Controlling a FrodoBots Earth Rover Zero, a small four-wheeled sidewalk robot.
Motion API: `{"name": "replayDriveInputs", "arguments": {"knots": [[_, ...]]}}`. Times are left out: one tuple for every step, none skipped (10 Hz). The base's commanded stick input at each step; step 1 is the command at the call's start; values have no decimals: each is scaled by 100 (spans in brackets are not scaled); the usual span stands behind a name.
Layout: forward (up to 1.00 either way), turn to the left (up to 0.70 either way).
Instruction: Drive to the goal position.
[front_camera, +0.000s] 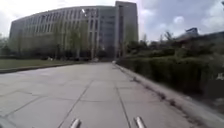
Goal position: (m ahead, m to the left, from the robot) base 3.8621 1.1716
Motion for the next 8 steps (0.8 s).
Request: {"name": "replayDriveInputs", "arguments": {"knots": [[0, 0], [24, -10], [80, -32], [100, -40], [100, -34], [100, -16], [100, -7], [100, -24]]}}
